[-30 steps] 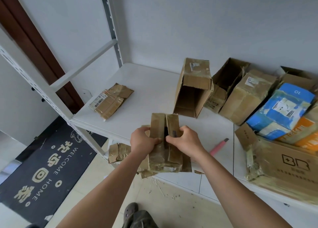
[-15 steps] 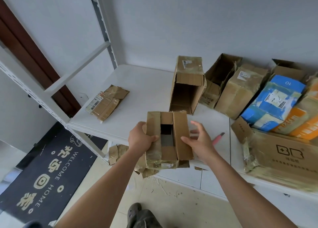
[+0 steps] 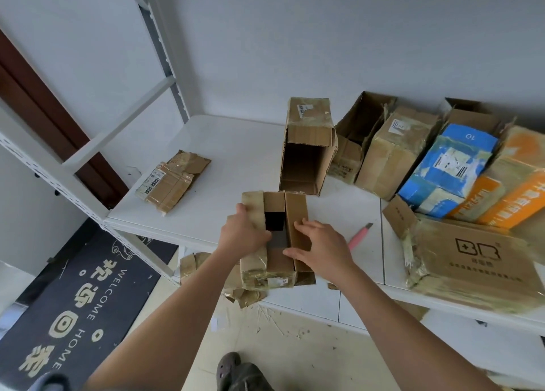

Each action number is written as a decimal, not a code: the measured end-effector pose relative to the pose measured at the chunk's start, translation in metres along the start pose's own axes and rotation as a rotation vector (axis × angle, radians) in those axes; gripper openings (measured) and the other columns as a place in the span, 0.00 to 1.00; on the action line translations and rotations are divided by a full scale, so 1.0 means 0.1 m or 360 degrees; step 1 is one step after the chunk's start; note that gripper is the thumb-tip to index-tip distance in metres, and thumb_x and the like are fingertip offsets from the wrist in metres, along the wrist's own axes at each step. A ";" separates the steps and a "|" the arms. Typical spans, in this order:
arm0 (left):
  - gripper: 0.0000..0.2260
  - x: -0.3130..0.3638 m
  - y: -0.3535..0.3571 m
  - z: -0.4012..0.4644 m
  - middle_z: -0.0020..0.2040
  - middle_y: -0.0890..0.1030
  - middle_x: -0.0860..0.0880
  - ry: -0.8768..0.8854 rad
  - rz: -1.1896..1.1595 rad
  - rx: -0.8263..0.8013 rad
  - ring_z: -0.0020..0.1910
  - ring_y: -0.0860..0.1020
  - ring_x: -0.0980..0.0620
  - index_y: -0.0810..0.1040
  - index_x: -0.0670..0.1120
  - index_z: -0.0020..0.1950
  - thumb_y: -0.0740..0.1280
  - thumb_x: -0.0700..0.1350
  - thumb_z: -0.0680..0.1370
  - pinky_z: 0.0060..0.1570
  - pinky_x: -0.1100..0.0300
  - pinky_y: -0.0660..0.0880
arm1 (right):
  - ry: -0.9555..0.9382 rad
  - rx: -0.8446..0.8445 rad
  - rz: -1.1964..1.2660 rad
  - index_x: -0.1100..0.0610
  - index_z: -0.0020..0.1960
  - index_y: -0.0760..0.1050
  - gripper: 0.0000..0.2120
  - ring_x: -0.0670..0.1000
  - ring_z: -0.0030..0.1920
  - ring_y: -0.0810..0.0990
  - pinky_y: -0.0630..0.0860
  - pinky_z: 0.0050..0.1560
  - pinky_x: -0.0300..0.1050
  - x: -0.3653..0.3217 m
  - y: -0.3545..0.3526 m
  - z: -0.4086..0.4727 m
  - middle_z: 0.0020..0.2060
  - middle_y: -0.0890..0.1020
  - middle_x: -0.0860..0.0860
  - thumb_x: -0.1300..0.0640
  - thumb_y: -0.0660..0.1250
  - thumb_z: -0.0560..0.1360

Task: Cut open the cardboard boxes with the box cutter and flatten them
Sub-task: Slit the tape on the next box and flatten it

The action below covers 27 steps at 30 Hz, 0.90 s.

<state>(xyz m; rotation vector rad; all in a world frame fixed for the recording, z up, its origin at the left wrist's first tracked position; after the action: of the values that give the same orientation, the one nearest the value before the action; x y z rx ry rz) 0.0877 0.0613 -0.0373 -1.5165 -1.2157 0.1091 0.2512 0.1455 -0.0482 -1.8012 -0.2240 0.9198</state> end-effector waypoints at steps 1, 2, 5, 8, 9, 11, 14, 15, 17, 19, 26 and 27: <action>0.33 -0.02 -0.01 0.00 0.53 0.75 0.46 -0.0015 -0.0097 -0.0030 0.46 0.77 0.48 0.61 0.46 0.72 0.72 0.51 0.73 0.40 0.57 0.74 | 0.0014 -0.0003 0.0004 0.47 0.76 0.64 0.36 0.50 0.74 0.65 0.66 0.72 0.54 0.01 -0.01 0.00 0.76 0.66 0.46 0.34 0.67 0.73; 0.32 -0.05 -0.03 0.00 0.51 0.75 0.47 -0.0035 -0.0224 -0.0074 0.43 0.77 0.50 0.61 0.48 0.73 0.71 0.51 0.74 0.36 0.59 0.73 | 0.0029 -0.0006 0.0009 0.47 0.76 0.64 0.36 0.50 0.74 0.65 0.67 0.72 0.54 0.01 -0.01 -0.01 0.76 0.66 0.46 0.34 0.67 0.73; 0.22 -0.21 -0.11 -0.03 0.46 0.80 0.44 -0.0097 -0.0657 -0.0229 0.37 0.80 0.48 0.71 0.47 0.70 0.68 0.46 0.77 0.32 0.59 0.78 | 0.0039 -0.0014 0.0023 0.47 0.76 0.65 0.36 0.51 0.74 0.66 0.67 0.71 0.53 0.00 -0.02 -0.03 0.76 0.65 0.46 0.34 0.67 0.73; 0.07 -0.38 -0.23 -0.09 0.45 0.85 0.41 -0.0152 -0.0995 -0.0316 0.39 0.85 0.47 0.80 0.39 0.55 0.65 0.37 0.79 0.42 0.53 0.83 | 0.0031 -0.0039 0.0022 0.49 0.76 0.65 0.35 0.52 0.74 0.67 0.67 0.71 0.52 -0.02 -0.04 -0.06 0.76 0.65 0.47 0.36 0.68 0.74; 0.07 -0.42 -0.27 -0.12 0.43 0.85 0.42 -0.0162 -0.1049 -0.0332 0.39 0.85 0.48 0.81 0.39 0.53 0.65 0.35 0.79 0.40 0.56 0.83 | 0.0019 -0.0043 -0.0019 0.50 0.75 0.66 0.35 0.52 0.73 0.68 0.67 0.70 0.52 -0.04 -0.07 -0.07 0.75 0.67 0.48 0.36 0.68 0.74; 0.07 -0.43 -0.33 -0.20 0.41 0.86 0.44 -0.0138 -0.1048 -0.0371 0.39 0.85 0.49 0.81 0.37 0.54 0.65 0.33 0.78 0.36 0.60 0.81 | -0.0039 0.0034 -0.0210 0.52 0.73 0.68 0.33 0.52 0.69 0.71 0.69 0.69 0.49 -0.14 -0.18 -0.07 0.71 0.72 0.50 0.37 0.68 0.74; 0.09 -0.32 -0.45 -0.33 0.45 0.86 0.42 -0.0039 -0.0958 -0.0384 0.42 0.85 0.47 0.82 0.39 0.56 0.66 0.33 0.79 0.40 0.57 0.83 | -0.0157 0.0440 -0.0508 0.53 0.75 0.63 0.34 0.55 0.69 0.68 0.67 0.70 0.47 -0.42 -0.51 -0.07 0.69 0.70 0.55 0.41 0.70 0.74; 0.09 -0.25 -0.51 -0.37 0.45 0.86 0.41 0.0019 -0.0921 -0.0373 0.42 0.85 0.47 0.82 0.39 0.56 0.66 0.33 0.79 0.42 0.56 0.83 | -0.0193 0.0564 -0.0577 0.53 0.77 0.60 0.37 0.56 0.71 0.65 0.64 0.72 0.49 -0.52 -0.62 -0.08 0.71 0.67 0.57 0.44 0.72 0.74; 0.09 -0.09 -0.65 -0.47 0.42 0.85 0.41 0.0156 -0.0829 -0.0360 0.39 0.82 0.48 0.83 0.42 0.55 0.66 0.34 0.79 0.42 0.57 0.82 | -0.0245 0.0659 -0.0717 0.52 0.79 0.55 0.41 0.59 0.76 0.58 0.52 0.77 0.57 -0.70 -0.76 -0.09 0.75 0.62 0.59 0.47 0.73 0.74; 0.08 0.07 -0.81 -0.56 0.32 0.81 0.50 0.0313 -0.0637 -0.0297 0.29 0.77 0.58 0.83 0.46 0.53 0.66 0.36 0.79 0.31 0.67 0.75 | -0.0220 0.0694 -0.0736 0.51 0.78 0.57 0.38 0.57 0.75 0.64 0.48 0.77 0.60 -0.77 -0.86 -0.09 0.72 0.69 0.56 0.49 0.72 0.75; 0.22 -0.03 -1.56 -0.62 0.63 0.79 0.46 0.0333 -0.0214 0.0748 0.60 0.76 0.47 0.75 0.48 0.68 0.74 0.46 0.75 0.57 0.53 0.74 | 0.0109 0.0337 0.0589 0.55 0.42 0.72 0.16 0.54 0.38 0.78 0.71 0.35 0.45 -0.58 -0.73 -0.04 0.33 0.75 0.50 0.50 0.54 0.84; 0.29 -0.09 -1.60 -0.62 0.67 0.76 0.46 0.0315 -0.0190 0.0802 0.65 0.73 0.45 0.70 0.48 0.72 0.75 0.49 0.73 0.59 0.51 0.71 | 0.0164 0.0333 0.0694 0.56 0.41 0.71 0.18 0.55 0.39 0.77 0.71 0.37 0.47 -0.55 -0.71 -0.05 0.34 0.75 0.52 0.50 0.54 0.84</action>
<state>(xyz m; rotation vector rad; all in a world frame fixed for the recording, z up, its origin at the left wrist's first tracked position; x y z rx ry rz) 0.0254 -0.0136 0.1037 -0.9896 -1.0210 0.1678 0.2351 0.1421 0.0402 -1.7234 0.3336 1.1020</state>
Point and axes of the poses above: each hand's wrist, its own z-axis towards the middle knuckle, its own y-axis out of the palm, x = y × z, the point moved 9 cm from there along z, towards the middle knuckle
